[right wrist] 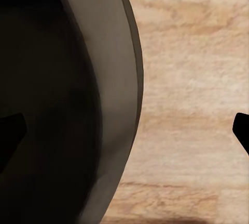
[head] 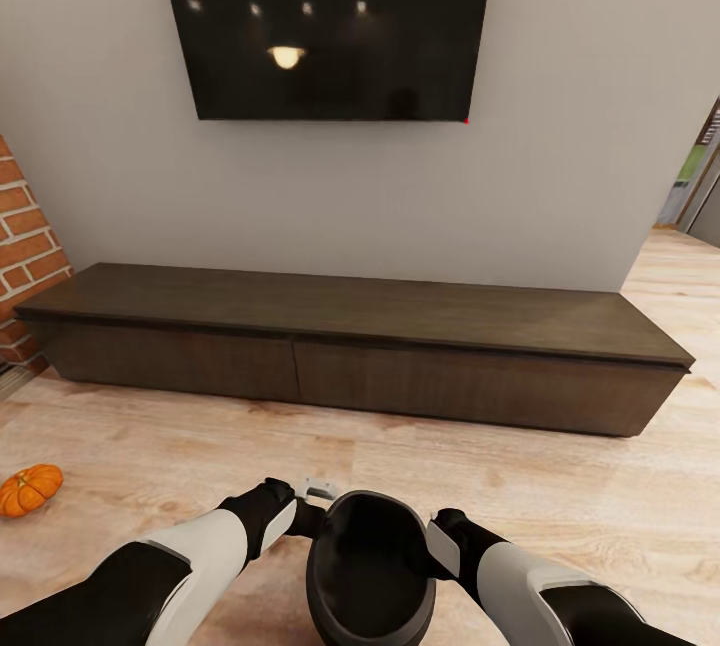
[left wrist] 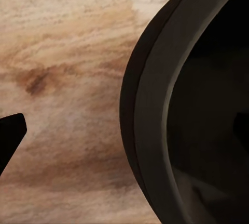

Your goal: Place each of the two pumpkins and all three candles from the living room inside a cabinet in the living room (use any cabinet), then make sure every cabinet is closed, and position the cauldron so it is next to a table in the living room.

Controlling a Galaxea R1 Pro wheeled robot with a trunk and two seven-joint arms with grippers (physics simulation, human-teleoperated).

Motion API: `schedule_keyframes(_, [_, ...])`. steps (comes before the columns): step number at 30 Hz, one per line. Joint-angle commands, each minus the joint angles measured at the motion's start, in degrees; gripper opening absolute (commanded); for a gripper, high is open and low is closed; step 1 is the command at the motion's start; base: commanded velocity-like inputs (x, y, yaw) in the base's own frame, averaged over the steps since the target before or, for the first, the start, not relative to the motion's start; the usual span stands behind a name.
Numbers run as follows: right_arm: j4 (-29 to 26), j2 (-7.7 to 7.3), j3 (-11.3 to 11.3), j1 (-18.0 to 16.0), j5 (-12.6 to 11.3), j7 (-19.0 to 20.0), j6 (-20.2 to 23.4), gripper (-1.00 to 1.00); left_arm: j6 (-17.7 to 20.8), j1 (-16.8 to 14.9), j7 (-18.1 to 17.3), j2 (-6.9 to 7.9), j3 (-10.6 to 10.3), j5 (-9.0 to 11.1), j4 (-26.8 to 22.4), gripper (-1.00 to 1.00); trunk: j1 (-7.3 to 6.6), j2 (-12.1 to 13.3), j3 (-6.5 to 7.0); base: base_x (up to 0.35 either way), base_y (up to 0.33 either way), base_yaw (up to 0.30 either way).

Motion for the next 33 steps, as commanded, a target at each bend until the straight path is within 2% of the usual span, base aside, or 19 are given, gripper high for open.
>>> schedule_keyframes(1, [-0.12,0.02,0.01,-0.01,-0.49,-0.37,0.22,1.00,0.24,-0.03,-0.07,0.00,-0.48,0.59,-0.04,1.00,-0.01,-0.02,-0.05,0.000,0.000,0.000])
schedule_keyframes(13, [-0.12,0.02,0.01,-0.02,-0.49,-0.37,0.24,1.00,0.98,-0.03,-0.08,0.00,-0.51,0.66,-0.04,1.00,-0.01,-0.02,-0.05,0.000,0.000,0.000])
schedule_keyframes(26, [-0.12,0.02,0.01,-0.02,-0.49,-0.37,0.22,1.00,5.57,-0.03,-0.08,0.00,-0.52,0.92,-0.04,1.00,-0.01,-0.02,-0.05,0.000,0.000,0.000])
schedule_keyframes(33, [-0.12,0.02,0.01,-0.02,-0.49,-0.37,0.24,1.00,7.23,-0.03,-1.62,0.00,-0.52,1.00,-0.10,1.00,-0.01,-0.02,-0.05,0.000,0.000,0.000])
